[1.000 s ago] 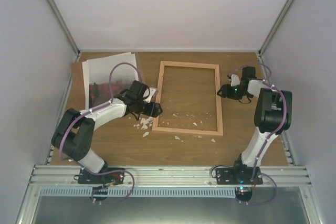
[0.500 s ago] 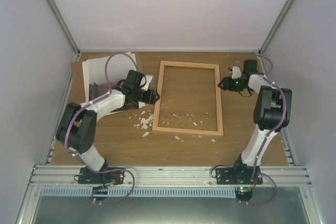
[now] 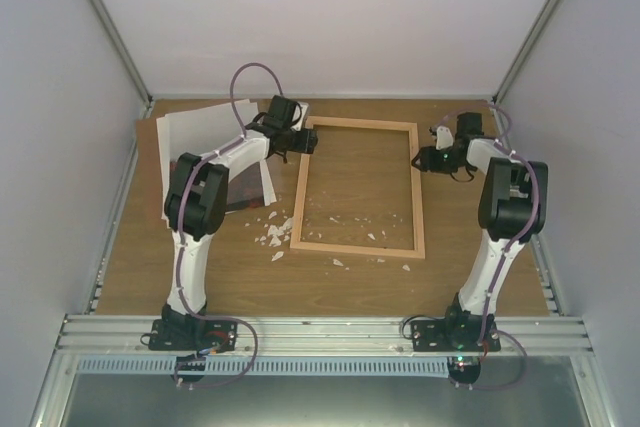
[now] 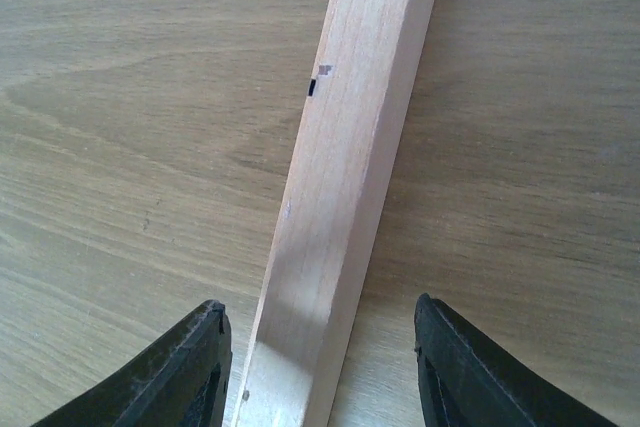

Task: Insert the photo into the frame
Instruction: Adjust the photo frame at the center of the board.

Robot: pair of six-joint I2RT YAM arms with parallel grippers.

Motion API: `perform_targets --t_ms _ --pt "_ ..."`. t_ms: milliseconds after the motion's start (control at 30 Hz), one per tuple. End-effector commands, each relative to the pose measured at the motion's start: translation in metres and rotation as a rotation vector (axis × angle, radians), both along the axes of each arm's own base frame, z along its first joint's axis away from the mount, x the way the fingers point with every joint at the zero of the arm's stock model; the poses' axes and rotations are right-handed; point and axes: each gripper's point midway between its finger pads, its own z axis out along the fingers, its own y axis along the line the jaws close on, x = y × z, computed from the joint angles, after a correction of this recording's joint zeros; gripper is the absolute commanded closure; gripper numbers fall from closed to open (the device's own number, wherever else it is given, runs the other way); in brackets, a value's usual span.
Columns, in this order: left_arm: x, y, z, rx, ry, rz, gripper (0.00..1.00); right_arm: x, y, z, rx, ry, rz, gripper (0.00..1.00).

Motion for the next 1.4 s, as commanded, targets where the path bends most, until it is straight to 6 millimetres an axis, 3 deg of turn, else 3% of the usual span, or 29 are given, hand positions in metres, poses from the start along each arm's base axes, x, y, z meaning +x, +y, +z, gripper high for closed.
perform_targets --t_ms 0,200,933,1100,1367 --pt "0.021 0.005 -0.013 0.024 0.017 0.040 0.28 0.009 0.000 0.000 -0.030 -0.017 0.005 0.48" --pt "0.024 -0.005 -0.023 0.000 0.029 0.022 0.33 0.008 0.004 -0.002 -0.030 -0.014 0.012 0.48" --pt "0.034 -0.007 -0.045 -0.001 0.059 0.041 0.43 0.008 0.006 -0.010 -0.028 0.001 0.014 0.49" --pt "0.034 -0.004 -0.047 0.002 0.064 0.049 0.49 0.008 0.005 -0.012 -0.033 0.003 0.011 0.49" --pt "0.032 -0.001 -0.041 -0.060 0.077 0.050 0.67 0.007 0.005 -0.016 -0.034 0.011 0.009 0.50"
